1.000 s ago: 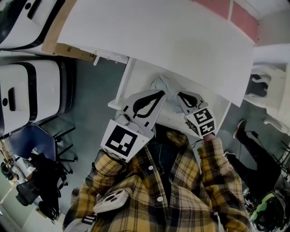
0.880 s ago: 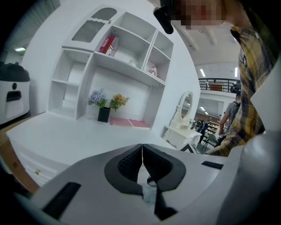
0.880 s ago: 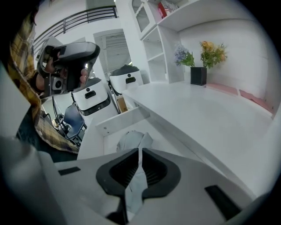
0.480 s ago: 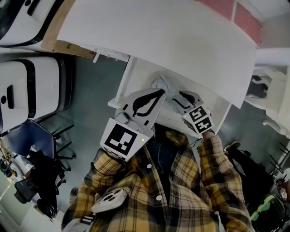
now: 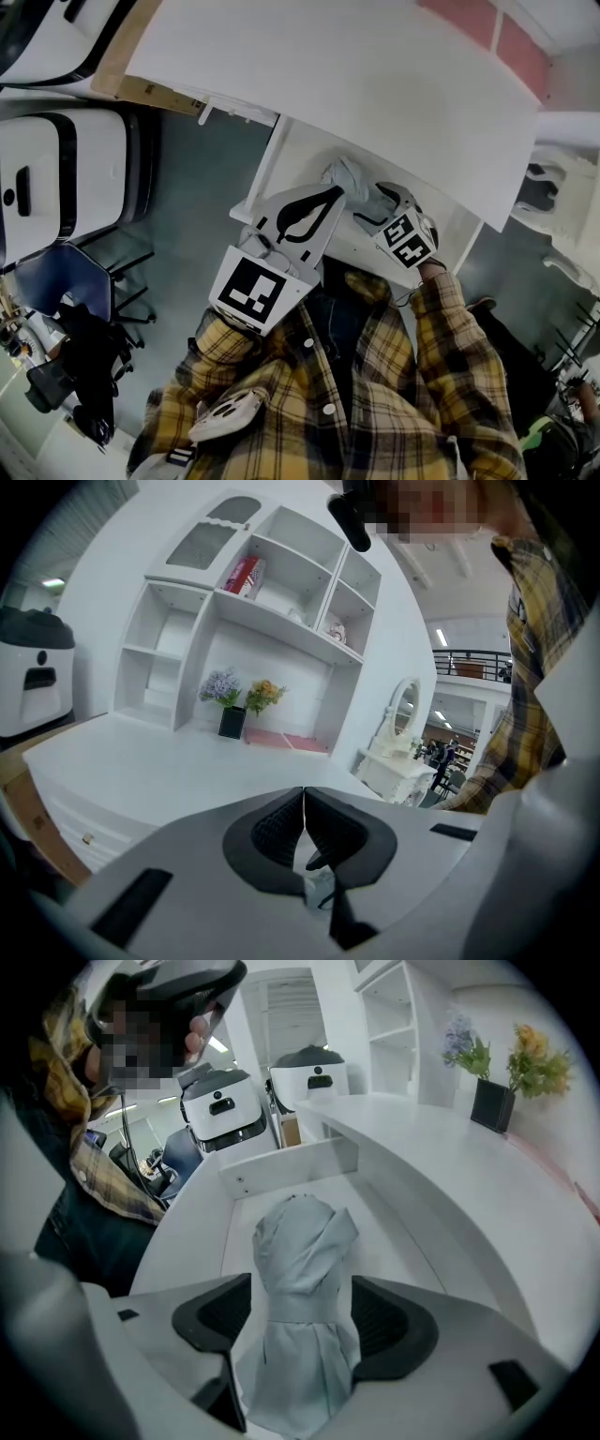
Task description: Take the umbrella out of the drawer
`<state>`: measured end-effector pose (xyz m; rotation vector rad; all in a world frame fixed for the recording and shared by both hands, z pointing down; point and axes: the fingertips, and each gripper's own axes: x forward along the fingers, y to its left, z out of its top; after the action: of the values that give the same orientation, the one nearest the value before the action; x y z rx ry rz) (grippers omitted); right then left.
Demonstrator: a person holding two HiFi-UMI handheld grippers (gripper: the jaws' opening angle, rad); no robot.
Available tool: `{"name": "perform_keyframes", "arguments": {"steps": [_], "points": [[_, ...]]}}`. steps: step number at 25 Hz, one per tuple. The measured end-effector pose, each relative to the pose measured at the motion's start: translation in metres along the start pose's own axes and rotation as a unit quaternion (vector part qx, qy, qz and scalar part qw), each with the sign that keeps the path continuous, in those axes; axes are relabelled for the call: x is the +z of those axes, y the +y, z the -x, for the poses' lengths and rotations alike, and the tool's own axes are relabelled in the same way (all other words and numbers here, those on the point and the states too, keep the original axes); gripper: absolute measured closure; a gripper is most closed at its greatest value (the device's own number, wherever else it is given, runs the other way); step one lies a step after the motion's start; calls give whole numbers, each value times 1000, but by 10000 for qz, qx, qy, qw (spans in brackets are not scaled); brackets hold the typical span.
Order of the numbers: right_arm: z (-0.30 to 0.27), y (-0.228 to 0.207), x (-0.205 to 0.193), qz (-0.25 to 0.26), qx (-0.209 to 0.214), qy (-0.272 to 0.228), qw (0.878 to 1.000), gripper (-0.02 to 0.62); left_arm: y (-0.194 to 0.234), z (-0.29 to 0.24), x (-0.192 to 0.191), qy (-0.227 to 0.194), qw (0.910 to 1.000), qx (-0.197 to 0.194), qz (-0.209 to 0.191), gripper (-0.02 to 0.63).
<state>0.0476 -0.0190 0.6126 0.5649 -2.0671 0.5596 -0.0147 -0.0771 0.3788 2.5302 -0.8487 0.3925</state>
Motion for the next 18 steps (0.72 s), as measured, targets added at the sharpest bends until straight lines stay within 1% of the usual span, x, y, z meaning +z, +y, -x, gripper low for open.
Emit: {"name": "perform_keyframes", "arguments": {"steps": [7,18], "points": [[-22,2,-15,195,155,467,9986,272,1,2,-3,7,10000,18,39,583],[-41,1,-23,267,222,653,9973,272,2,4,-5,3,9999,116,75,583]]}}
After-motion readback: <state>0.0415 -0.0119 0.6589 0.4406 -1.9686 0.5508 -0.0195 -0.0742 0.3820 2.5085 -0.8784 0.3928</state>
